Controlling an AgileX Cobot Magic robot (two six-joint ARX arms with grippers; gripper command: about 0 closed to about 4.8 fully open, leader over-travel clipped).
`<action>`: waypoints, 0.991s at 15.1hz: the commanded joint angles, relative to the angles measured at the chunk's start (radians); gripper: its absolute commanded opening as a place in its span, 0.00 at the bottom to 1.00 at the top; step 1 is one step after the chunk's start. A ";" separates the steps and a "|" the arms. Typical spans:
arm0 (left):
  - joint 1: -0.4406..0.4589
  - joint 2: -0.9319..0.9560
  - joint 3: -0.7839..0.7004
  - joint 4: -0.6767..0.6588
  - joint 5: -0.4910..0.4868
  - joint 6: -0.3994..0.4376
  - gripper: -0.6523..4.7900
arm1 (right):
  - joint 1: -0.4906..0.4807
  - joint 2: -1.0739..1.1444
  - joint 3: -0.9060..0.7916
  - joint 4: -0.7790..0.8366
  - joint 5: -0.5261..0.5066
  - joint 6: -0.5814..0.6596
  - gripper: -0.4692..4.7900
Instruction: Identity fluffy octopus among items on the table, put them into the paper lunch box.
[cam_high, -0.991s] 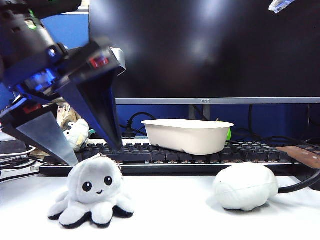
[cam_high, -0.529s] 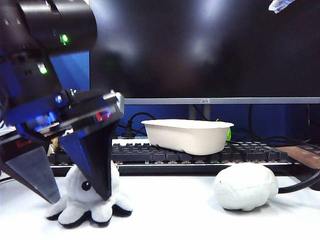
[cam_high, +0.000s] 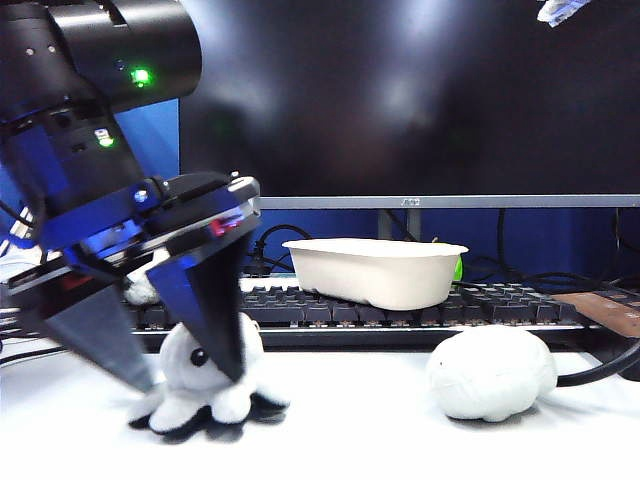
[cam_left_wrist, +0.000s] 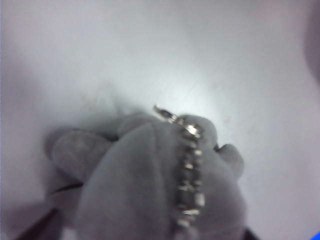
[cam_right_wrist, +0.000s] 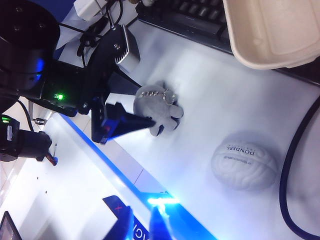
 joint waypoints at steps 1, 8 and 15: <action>-0.002 -0.001 0.002 0.021 0.004 0.016 0.61 | 0.001 -0.003 0.004 0.010 -0.002 -0.005 0.19; -0.002 -0.001 0.005 0.021 0.005 0.024 0.49 | 0.001 -0.003 0.004 0.010 -0.002 -0.005 0.19; -0.003 -0.001 0.121 0.045 0.069 0.025 0.44 | 0.001 -0.003 0.004 0.010 -0.002 -0.005 0.19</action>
